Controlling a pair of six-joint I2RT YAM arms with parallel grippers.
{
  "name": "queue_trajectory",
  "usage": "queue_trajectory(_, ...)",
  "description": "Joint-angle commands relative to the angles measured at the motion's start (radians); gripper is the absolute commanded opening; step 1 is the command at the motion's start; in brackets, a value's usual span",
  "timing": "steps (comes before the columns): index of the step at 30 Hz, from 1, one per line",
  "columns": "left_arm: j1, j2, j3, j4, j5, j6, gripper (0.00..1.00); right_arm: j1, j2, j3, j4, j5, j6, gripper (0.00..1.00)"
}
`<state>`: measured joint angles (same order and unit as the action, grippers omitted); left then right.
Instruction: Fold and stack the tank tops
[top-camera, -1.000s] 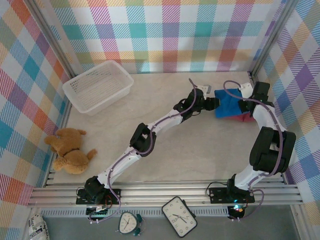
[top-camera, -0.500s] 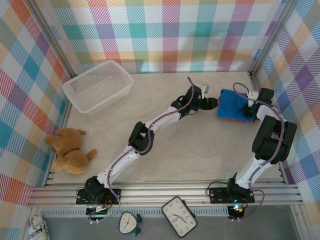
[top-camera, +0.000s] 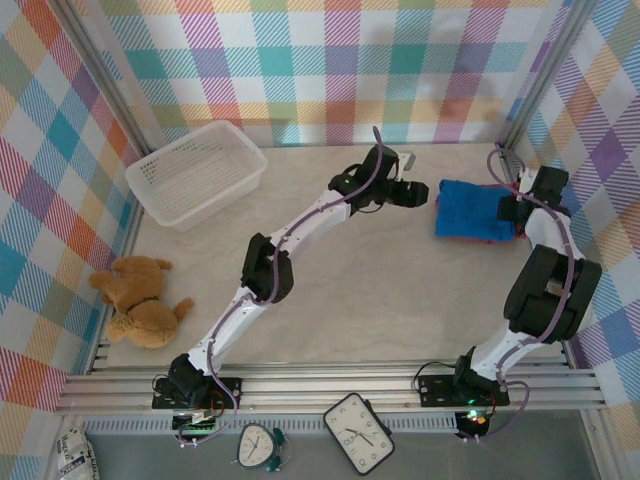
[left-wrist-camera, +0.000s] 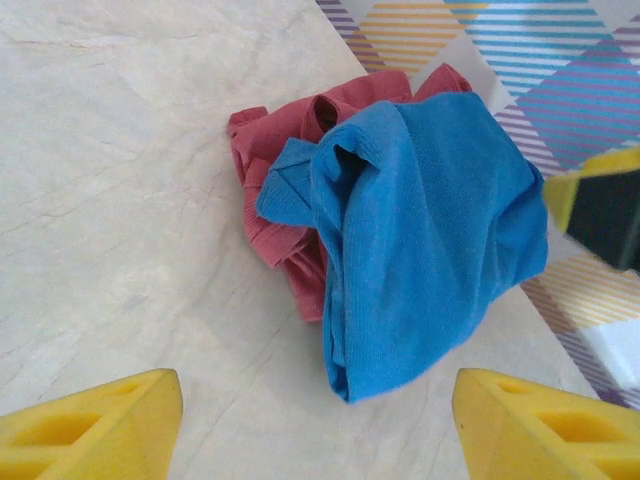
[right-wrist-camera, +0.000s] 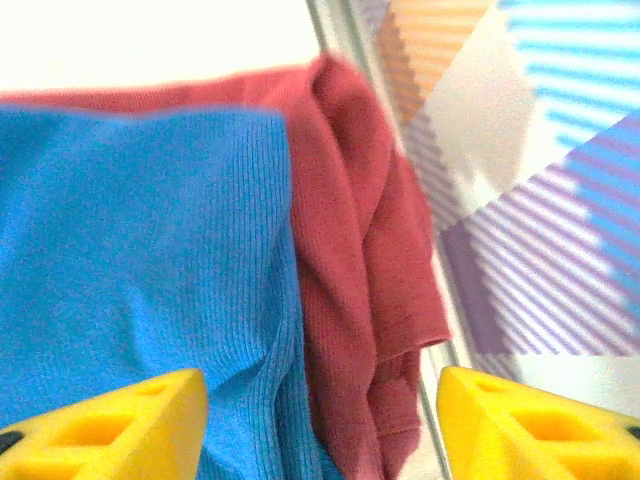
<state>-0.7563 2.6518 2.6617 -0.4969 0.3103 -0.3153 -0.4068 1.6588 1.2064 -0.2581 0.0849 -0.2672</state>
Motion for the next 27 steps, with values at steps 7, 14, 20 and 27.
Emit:
queue_trajectory(7,0.045,-0.397,-0.477,0.001,-0.128,0.103,0.75,0.013,-0.135,-0.093,0.191,-0.439,0.222,0.64)
queue_trajectory(14,0.114,-0.629,-0.801,0.037,-0.155,0.130,0.79,0.114,0.003,-0.075,0.261,-0.456,0.114,0.77)
queue_trajectory(20,0.203,-0.798,-1.032,0.053,-0.178,0.140,0.81,0.146,0.159,-0.006,0.266,-0.372,0.025,0.80)
queue_trajectory(27,0.306,-0.925,-1.156,0.012,-0.182,0.150,0.82,0.147,0.298,0.100,0.190,-0.261,-0.049,0.80)
